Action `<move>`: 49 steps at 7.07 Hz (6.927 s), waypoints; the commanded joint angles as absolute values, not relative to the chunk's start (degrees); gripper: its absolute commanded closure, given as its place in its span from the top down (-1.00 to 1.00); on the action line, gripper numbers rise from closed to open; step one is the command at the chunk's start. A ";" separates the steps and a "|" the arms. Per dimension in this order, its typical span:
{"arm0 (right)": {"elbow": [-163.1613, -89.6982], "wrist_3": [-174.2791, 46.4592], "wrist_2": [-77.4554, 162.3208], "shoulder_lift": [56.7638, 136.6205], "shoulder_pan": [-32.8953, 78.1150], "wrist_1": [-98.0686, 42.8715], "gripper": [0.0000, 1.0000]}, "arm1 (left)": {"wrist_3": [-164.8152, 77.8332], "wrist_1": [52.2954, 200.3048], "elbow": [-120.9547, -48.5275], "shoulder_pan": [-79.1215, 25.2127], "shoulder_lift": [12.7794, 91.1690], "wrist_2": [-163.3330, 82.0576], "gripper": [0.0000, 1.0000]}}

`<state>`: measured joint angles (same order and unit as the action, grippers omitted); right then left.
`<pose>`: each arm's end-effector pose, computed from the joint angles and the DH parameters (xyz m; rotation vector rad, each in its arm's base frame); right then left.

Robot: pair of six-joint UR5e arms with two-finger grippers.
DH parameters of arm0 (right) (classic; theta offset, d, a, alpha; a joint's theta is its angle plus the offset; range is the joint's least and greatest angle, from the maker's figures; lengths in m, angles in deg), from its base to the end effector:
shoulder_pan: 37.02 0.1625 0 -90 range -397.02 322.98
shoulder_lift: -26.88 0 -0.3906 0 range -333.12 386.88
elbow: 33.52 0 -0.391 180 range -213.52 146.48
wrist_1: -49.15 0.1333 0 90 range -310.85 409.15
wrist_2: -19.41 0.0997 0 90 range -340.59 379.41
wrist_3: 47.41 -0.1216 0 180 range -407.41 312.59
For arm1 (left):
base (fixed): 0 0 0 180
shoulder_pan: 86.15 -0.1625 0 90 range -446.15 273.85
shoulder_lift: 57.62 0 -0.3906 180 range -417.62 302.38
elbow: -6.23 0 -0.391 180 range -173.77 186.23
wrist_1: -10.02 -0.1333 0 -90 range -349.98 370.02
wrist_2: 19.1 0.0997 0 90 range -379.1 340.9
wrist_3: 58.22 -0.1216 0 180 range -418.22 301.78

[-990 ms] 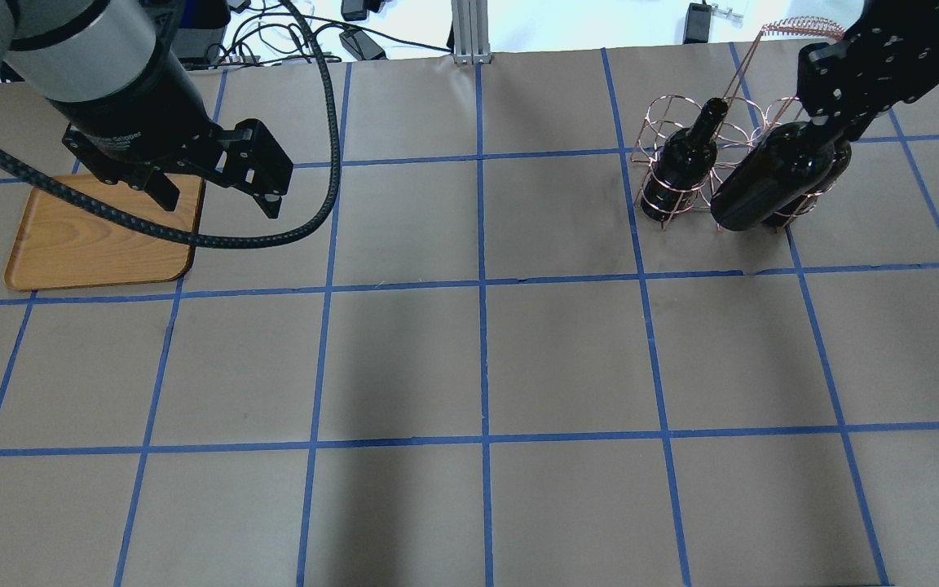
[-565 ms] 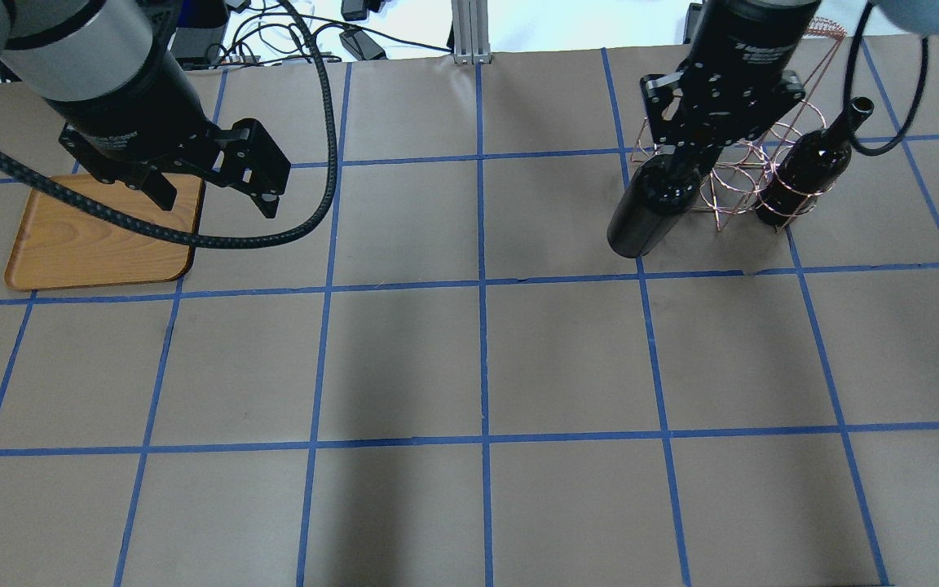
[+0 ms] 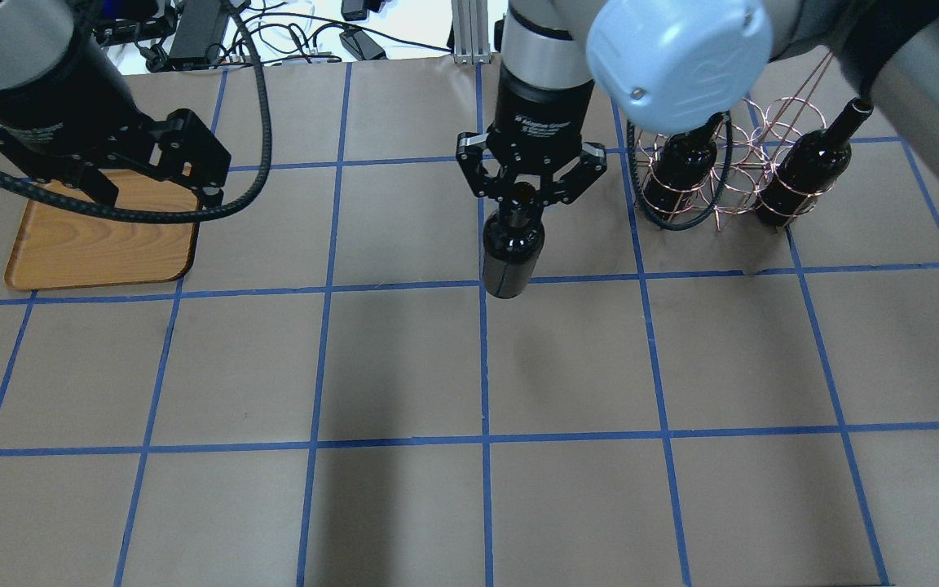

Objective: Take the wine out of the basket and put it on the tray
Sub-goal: 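Carry the bottle toward the table center and stand it upright, then open the right gripper and raise it back over the rack, then move the left gripper over the standing bottle and grasp its neck, then lift the bottle with the left gripper and carry it over the wooden tray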

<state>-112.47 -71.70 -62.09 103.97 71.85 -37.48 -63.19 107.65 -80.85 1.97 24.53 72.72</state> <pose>0.3263 -0.4870 0.4017 0.1535 3.0261 0.2115 -0.1150 -0.4410 0.5066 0.0824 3.1044 -0.0820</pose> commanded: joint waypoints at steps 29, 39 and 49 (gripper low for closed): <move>-118.95 -45.74 -70.68 110.82 52.71 -45.25 1.00 | -37.48 91.71 -86.74 22.22 40.11 70.63 0.95; -119.39 -45.65 -70.68 110.73 52.71 -45.25 1.00 | -37.83 88.77 -90.19 22.31 40.20 68.08 -0.25; -119.39 -45.48 -70.77 110.73 52.71 -45.86 1.00 | -75.91 99.21 -74.75 -10.23 40.45 66.68 -0.90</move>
<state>-119.39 -45.53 -70.95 110.73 52.71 -45.78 -68.10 97.60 -77.40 -2.39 39.34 67.02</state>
